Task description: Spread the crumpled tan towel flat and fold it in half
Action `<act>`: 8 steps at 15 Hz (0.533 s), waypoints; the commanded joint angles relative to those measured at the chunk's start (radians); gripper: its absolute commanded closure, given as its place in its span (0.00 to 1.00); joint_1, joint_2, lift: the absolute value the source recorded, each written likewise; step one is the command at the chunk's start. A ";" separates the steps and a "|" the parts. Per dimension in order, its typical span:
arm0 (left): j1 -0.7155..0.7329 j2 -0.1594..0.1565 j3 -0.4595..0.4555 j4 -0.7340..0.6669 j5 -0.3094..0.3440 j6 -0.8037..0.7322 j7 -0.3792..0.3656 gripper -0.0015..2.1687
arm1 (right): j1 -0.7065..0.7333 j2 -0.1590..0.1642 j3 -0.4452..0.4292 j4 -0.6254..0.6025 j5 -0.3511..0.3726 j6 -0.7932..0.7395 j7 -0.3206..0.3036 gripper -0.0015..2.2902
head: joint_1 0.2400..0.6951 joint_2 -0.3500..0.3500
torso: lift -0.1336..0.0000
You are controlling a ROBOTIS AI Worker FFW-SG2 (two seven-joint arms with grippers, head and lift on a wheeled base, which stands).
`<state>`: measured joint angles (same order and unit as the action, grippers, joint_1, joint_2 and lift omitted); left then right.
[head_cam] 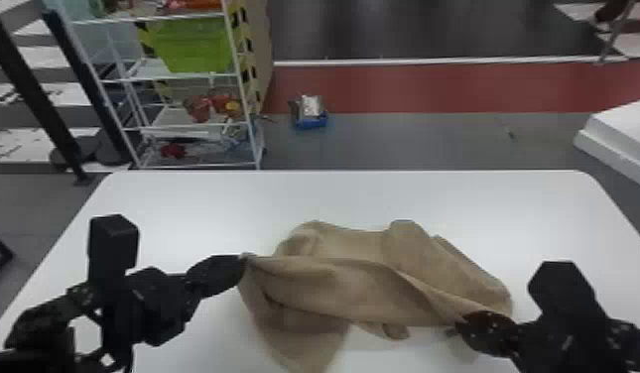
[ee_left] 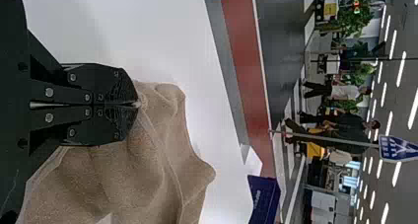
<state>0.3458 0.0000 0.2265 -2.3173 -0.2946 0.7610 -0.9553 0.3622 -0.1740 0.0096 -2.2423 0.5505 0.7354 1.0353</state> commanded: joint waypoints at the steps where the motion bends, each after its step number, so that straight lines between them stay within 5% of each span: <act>1: 0.007 -0.003 0.001 -0.048 0.006 0.005 -0.002 0.87 | -0.032 0.004 -0.096 -0.066 -0.103 0.006 0.002 0.49 | 1.00 0.58 | 0.08; 8: 0.033 -0.003 0.019 -0.133 0.038 0.024 -0.007 0.87 | -0.204 0.025 -0.218 -0.069 -0.247 0.034 -0.037 0.44 | 1.00 0.48 | 0.08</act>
<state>0.3768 0.0000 0.2367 -2.4467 -0.2601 0.7844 -0.9618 0.1815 -0.1528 -0.1953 -2.3201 0.3308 0.7603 1.0076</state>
